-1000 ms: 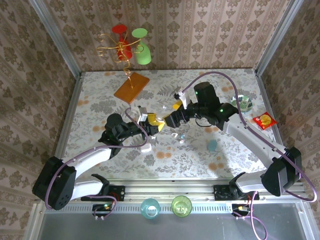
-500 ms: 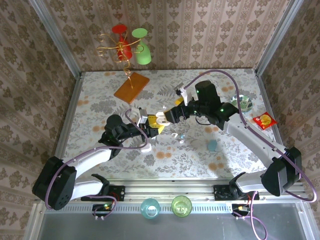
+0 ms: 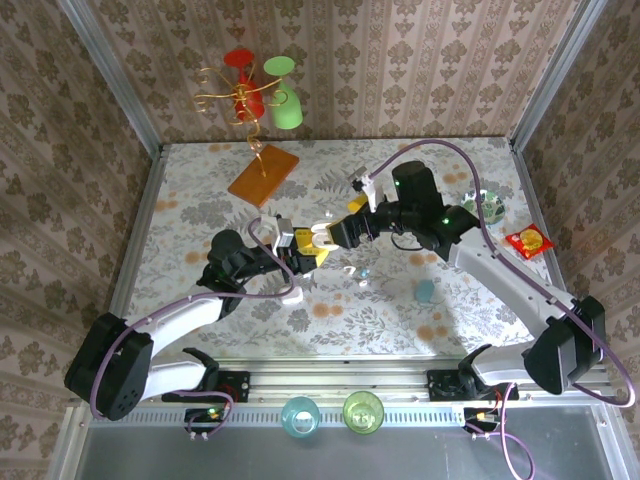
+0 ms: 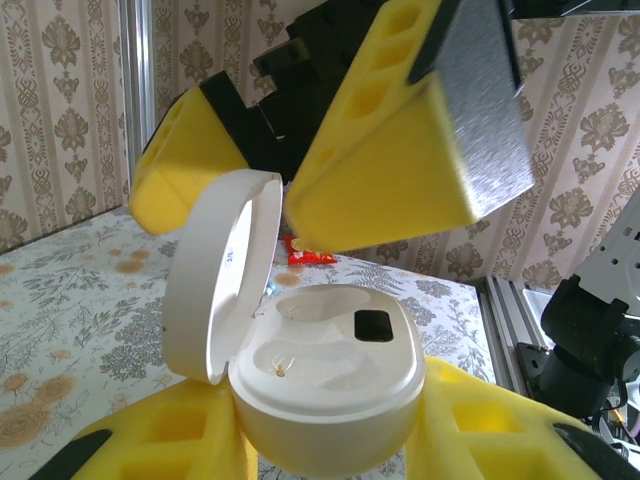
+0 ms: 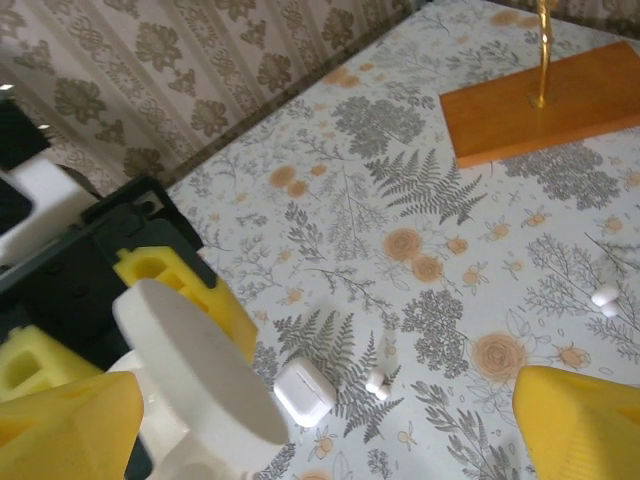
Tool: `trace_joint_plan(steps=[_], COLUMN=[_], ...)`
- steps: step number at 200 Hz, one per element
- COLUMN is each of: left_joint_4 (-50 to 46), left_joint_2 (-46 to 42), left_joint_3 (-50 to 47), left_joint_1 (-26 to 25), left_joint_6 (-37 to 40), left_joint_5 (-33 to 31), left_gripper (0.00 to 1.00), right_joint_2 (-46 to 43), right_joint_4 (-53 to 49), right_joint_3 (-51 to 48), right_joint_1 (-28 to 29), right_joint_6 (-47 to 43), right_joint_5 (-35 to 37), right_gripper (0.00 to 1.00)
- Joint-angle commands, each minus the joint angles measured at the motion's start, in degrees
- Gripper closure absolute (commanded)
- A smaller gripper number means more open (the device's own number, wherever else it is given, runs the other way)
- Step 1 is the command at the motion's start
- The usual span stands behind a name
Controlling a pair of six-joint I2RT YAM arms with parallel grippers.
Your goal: Insert wireless bluetooth earbuds into charging case
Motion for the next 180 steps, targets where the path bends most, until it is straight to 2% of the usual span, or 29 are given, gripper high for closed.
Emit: trace_joint_plan(steps=[1,51,76,116,180], left_joint_4=[2.8,4.5,6.2,8.7,10.2], left_joint_2=[-0.9,-0.4,0.0,1.0,1.1], left_joint_3=[-0.6,-0.8,-0.5,0.0,0.0], left_joint_1=[0.2,0.6,0.7,0.6,0.3], left_joint_6=[0.6,0.9,0.0,-1.8,-2.1], left_joint_5=[0.8,1.0,2.4,4.6,5.2], left_gripper=[0.71,0.71,0.71,0.71,0.71], right_joint_2=[-3.3,-6.0,-4.8,-2.3,-1.5], right_joint_4=[2.1,3.4,3.7,3.7,1.2], right_joint_3=[-1.7,-4.6,-4.3,-2.0,-0.4], right_joint_1=[-0.2,-0.8,-1.4,-1.6,-1.6], right_joint_6=[-1.2,1.4,4.7,5.9,6.3], right_joint_5=[-3.8,-1.4,2.4,3.0,3.1], right_gripper=[0.03,0.03,0.08,0.13,0.14])
